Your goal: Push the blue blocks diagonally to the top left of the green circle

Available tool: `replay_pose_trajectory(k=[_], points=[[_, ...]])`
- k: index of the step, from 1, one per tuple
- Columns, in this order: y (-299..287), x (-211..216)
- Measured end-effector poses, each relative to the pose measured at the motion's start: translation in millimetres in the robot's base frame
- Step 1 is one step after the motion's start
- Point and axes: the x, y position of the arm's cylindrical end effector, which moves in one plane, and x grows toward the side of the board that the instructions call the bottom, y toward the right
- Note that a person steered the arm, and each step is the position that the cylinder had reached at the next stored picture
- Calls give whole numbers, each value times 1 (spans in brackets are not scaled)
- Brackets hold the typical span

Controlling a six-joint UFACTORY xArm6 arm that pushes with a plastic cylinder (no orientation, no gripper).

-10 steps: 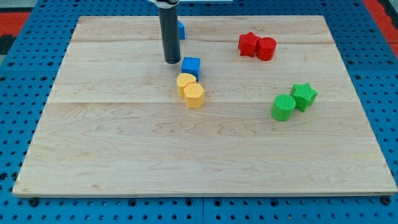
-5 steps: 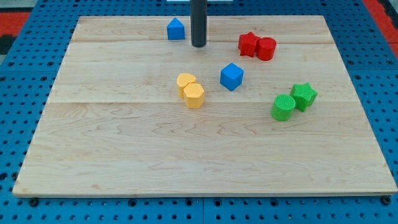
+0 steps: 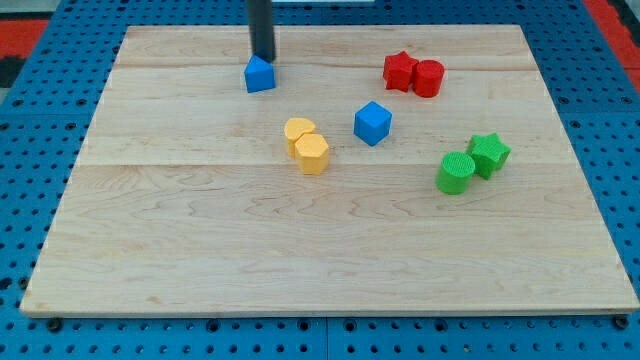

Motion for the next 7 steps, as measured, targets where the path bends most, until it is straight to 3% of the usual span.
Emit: replay_pose_trajectory(k=[1,3,4,6,7], points=[[-41,1],[64,48],[61,57],[-40,53],[-2,83]])
